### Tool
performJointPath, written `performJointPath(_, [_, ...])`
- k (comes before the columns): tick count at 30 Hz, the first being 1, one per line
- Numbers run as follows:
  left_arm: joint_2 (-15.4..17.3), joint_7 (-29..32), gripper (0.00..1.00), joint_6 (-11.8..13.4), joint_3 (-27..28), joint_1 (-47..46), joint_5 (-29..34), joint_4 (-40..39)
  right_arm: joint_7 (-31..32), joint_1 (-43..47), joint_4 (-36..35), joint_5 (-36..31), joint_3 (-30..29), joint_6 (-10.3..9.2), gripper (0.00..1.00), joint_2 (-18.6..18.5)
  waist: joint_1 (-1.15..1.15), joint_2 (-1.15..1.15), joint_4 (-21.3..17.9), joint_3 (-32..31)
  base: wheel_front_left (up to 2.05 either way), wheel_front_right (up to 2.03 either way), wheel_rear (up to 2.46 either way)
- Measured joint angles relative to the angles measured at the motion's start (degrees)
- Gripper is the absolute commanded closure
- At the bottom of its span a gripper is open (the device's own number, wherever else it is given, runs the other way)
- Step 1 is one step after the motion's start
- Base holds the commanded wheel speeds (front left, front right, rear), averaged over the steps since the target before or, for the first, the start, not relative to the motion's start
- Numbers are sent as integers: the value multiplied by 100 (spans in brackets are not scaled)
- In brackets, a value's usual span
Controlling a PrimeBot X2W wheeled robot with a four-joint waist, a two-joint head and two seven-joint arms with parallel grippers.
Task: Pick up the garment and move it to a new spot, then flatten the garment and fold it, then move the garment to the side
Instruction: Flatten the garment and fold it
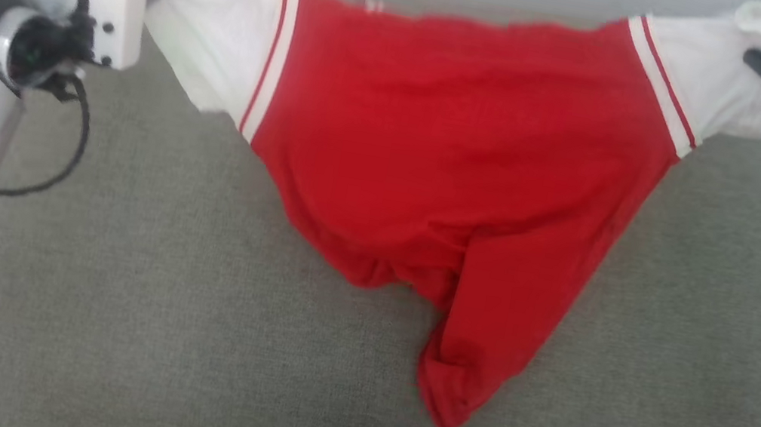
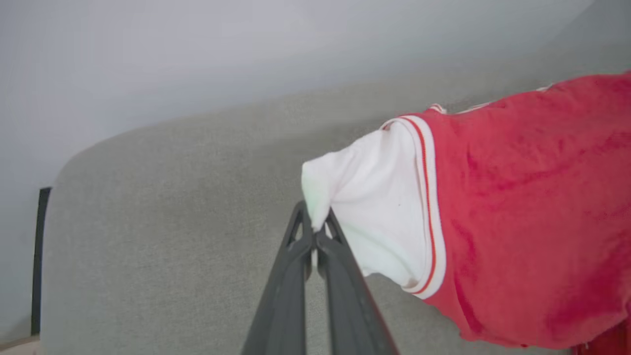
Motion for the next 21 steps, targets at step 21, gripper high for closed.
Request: performJointPath(21, [577, 152, 100, 223, 90, -673, 214, -1132, -361, -946, -465, 115, 305, 0, 100, -94, 0, 0, -363, -1415, 0, 0, 0])
